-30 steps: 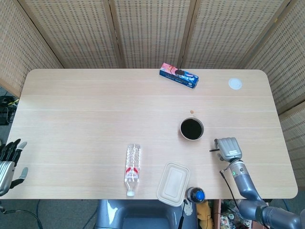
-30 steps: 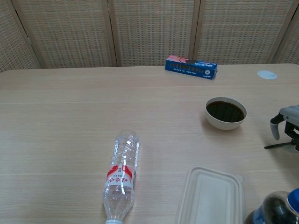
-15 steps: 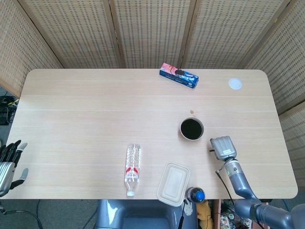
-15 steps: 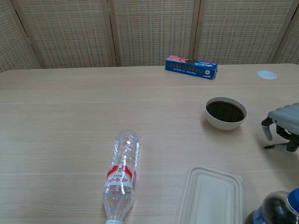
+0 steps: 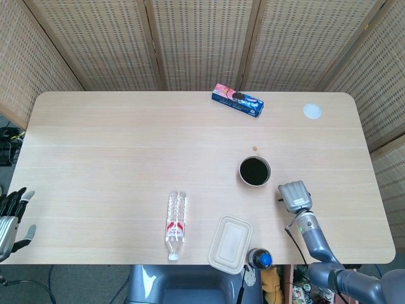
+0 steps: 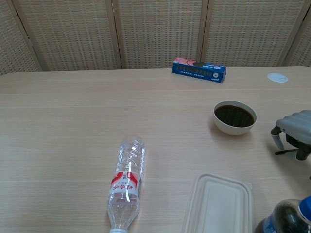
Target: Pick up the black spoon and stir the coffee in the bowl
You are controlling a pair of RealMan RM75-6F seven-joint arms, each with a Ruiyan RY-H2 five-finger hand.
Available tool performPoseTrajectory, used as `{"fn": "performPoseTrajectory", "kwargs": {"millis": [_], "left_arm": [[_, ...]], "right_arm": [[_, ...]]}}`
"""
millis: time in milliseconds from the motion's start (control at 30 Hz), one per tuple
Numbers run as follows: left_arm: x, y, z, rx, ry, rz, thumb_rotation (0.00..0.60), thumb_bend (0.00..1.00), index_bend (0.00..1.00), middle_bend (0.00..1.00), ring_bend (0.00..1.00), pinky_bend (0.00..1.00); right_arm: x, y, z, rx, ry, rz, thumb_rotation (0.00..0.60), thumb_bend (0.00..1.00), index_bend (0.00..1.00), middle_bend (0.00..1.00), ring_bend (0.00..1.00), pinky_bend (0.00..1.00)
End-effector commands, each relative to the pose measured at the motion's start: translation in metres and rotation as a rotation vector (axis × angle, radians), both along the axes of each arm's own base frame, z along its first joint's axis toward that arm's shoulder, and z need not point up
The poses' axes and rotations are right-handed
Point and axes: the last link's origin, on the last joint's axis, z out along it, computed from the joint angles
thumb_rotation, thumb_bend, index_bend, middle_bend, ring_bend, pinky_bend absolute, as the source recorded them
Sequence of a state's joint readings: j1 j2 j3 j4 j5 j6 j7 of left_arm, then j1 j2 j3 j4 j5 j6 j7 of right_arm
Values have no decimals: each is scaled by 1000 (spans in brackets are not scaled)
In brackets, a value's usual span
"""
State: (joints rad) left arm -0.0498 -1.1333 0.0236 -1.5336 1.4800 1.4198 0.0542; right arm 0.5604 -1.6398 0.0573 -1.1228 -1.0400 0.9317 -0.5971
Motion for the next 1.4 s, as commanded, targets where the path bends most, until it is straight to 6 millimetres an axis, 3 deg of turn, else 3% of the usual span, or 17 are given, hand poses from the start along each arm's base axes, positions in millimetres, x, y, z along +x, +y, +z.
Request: {"fn": "performPoseTrajectory", "kwargs": {"millis": [33,933,1400], "left_arm": [[0,0,0,-2,0,-1,600,447,0,0,0,0],[-2,0,0,-5,0,7,600,446,0,0,0,0],[-1,-1,1,-3,1,5,600,446,0,0,0,0]], "right_arm": [[-2,0,0,1,5,-2,600,520,558,955,993,1000],[-6,1,-6,19,7,-37,600,542,586,956,993,1000],[-10,3,-3,11,-11,-55,600,766,660,964,997,1000]]}}
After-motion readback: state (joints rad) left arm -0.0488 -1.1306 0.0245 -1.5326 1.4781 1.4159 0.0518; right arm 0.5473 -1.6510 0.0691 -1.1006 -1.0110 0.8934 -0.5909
